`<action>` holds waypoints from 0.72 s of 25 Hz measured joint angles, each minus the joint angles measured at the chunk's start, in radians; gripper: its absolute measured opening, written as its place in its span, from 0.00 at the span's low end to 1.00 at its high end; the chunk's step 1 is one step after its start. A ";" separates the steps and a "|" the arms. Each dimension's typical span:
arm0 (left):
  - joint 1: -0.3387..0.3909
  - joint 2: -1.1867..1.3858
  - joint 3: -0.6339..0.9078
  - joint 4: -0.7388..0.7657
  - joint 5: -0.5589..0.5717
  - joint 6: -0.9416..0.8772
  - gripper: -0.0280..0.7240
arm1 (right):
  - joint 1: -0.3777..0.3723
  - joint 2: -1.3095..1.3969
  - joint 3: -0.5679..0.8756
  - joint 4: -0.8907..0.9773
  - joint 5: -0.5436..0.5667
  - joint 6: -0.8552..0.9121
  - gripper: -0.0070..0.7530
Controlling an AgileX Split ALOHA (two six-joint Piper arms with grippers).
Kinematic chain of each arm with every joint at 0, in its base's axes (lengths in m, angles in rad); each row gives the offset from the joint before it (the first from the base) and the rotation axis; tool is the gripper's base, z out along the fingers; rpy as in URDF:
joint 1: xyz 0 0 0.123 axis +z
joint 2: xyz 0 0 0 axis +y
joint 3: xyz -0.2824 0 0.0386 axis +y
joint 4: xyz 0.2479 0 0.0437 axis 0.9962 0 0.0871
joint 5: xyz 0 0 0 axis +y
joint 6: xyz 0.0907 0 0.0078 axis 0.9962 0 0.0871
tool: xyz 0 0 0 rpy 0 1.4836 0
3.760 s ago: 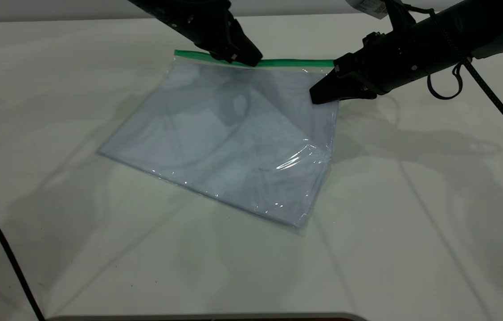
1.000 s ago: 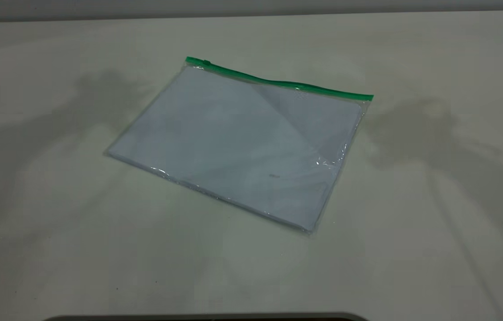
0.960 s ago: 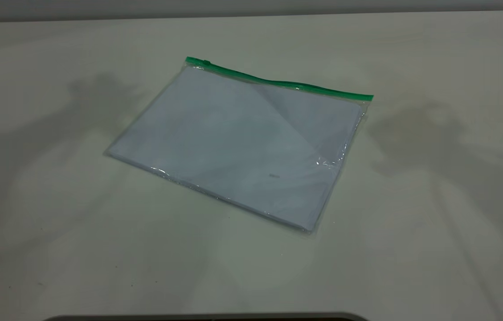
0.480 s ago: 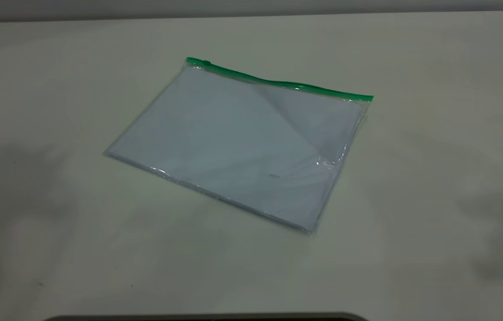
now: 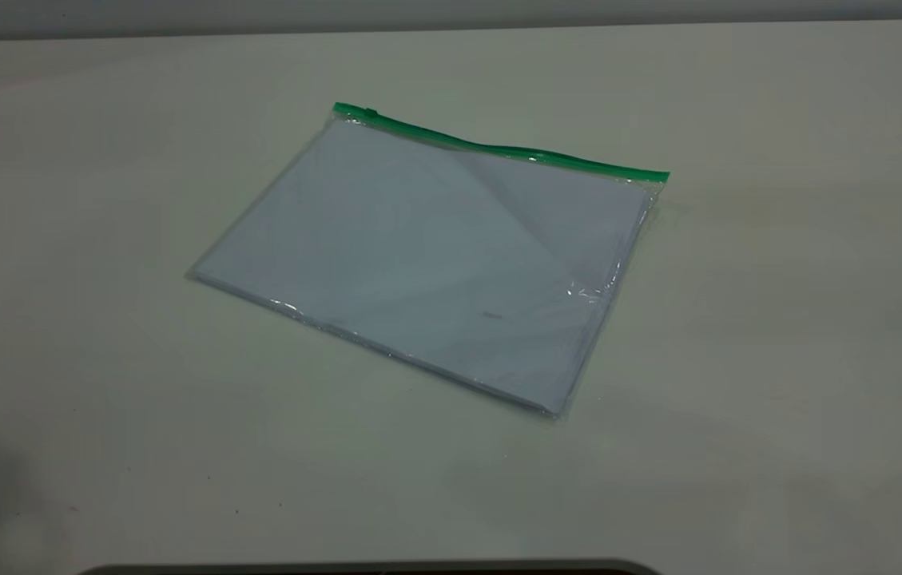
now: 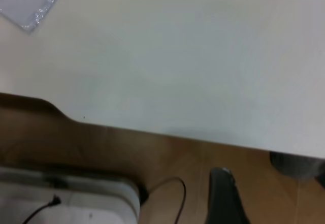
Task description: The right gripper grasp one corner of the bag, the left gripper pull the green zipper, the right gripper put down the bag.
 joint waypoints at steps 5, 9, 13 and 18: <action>0.000 -0.166 0.241 0.050 0.000 -0.049 0.43 | 0.000 -0.137 0.138 0.000 -0.079 0.000 0.67; 0.000 -0.292 0.381 0.067 0.000 -0.104 0.54 | 0.000 -0.154 0.149 0.000 -0.083 0.000 0.67; 0.000 -0.415 0.506 0.078 0.000 -0.160 0.59 | 0.000 -0.154 0.149 0.004 -0.084 0.000 0.67; 0.000 -0.569 0.618 0.086 -0.006 -0.173 0.59 | 0.000 -0.154 0.149 0.004 -0.084 0.000 0.67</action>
